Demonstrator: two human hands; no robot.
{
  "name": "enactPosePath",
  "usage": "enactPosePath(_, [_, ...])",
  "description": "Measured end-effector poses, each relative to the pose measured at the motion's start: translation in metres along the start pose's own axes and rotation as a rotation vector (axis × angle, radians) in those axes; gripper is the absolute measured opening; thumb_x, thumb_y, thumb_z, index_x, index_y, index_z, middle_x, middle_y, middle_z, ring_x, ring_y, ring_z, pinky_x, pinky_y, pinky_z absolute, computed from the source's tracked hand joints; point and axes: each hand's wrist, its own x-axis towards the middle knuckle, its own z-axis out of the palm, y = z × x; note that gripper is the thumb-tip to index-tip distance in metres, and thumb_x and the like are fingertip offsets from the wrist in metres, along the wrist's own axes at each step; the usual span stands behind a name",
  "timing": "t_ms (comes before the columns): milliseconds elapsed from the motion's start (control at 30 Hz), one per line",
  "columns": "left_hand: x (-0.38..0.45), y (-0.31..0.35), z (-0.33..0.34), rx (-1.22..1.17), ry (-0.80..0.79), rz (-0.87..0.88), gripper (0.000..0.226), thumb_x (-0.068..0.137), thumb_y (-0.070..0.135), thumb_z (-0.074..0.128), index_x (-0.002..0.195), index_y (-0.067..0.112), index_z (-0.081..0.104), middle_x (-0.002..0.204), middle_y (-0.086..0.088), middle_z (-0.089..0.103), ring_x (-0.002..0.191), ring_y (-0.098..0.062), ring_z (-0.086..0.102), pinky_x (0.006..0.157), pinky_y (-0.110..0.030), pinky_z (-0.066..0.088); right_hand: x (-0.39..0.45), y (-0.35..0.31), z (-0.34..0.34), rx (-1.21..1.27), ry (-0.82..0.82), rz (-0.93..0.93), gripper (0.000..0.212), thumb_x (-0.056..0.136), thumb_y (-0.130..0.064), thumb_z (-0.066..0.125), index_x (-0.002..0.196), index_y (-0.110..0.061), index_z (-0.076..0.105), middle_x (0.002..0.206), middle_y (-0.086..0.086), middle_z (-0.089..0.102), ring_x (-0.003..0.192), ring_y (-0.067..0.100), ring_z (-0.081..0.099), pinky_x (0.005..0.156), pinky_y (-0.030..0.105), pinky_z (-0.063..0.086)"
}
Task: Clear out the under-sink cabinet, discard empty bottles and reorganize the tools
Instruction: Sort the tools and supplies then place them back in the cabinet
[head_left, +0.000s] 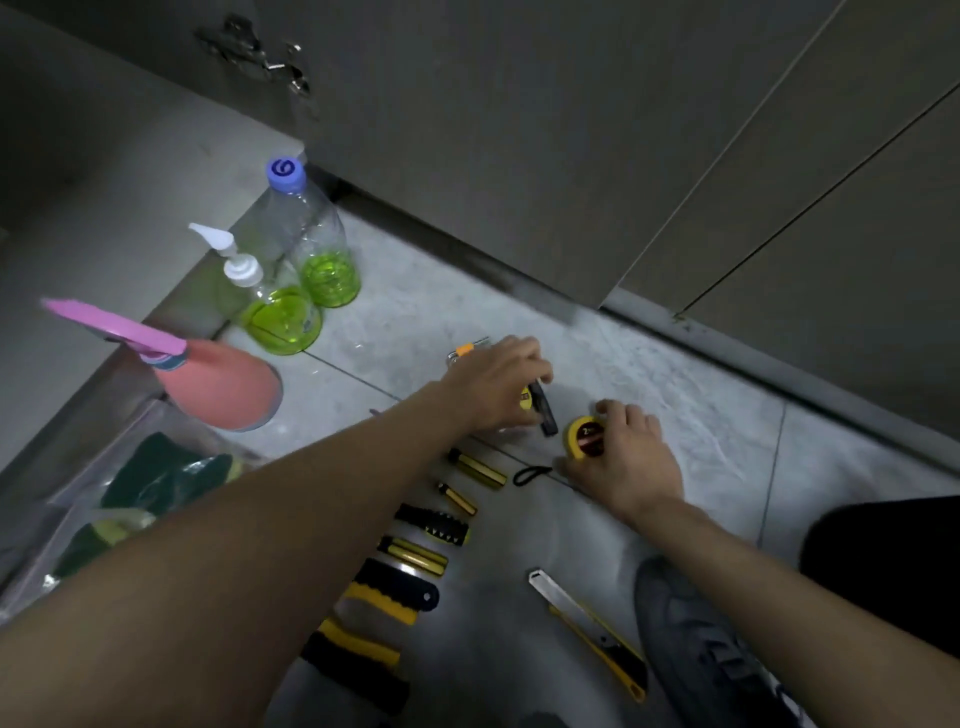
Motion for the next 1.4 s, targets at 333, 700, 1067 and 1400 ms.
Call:
enactPosePath(333, [-0.033,-0.016,0.020,0.056,-0.068,-0.131,0.046,0.082,0.042,0.072,0.121,0.024,0.055,0.121,0.002,0.046,0.114,-0.021,0.047,0.070,-0.032,0.037,-0.008,-0.007,0.009,0.314,0.210,0.000,0.068,0.070,-0.056,0.080,0.122,-0.029,0.045,0.115,-0.004,0.046,0.102,0.020,0.053,0.073,0.034,0.047])
enactPosePath(700, [-0.046,-0.039,-0.022,-0.060,0.014,-0.321,0.025,0.097,0.030,0.050,0.118,0.020,0.060,0.117,-0.004,0.054,0.107,-0.028,0.056,0.083,-0.040,0.047,0.007,-0.061,0.019,0.335,0.089,-0.039,0.071,0.066,-0.050,0.086,0.115,-0.015,0.049,0.111,0.003,0.048,0.094,0.025,0.058,0.072,0.033,0.045])
enactPosePath(1067, [-0.014,-0.035,-0.010,-0.110,0.121,-0.527,0.028,0.092,0.030,0.059,0.119,0.024,0.060,0.119,0.000,0.051,0.107,-0.025,0.055,0.079,-0.037,0.042,-0.004,-0.066,0.029,0.115,0.157,-0.021,0.072,0.067,-0.072,0.074,0.106,-0.017,0.049,0.109,0.001,0.042,0.101,0.020,0.049,0.071,0.037,0.052])
enactPosePath(1400, [-0.023,-0.059,-0.012,-0.180,0.063,-0.713,0.005,0.089,0.029,0.065,0.093,0.027,0.064,0.106,0.000,0.068,0.104,-0.026,0.061,0.080,-0.033,0.046,-0.010,-0.054,0.029,0.296,0.196,-0.292,0.021,0.087,-0.047,0.067,0.090,-0.035,0.050,0.091,-0.013,0.048,0.082,0.008,0.051,0.059,0.027,0.039])
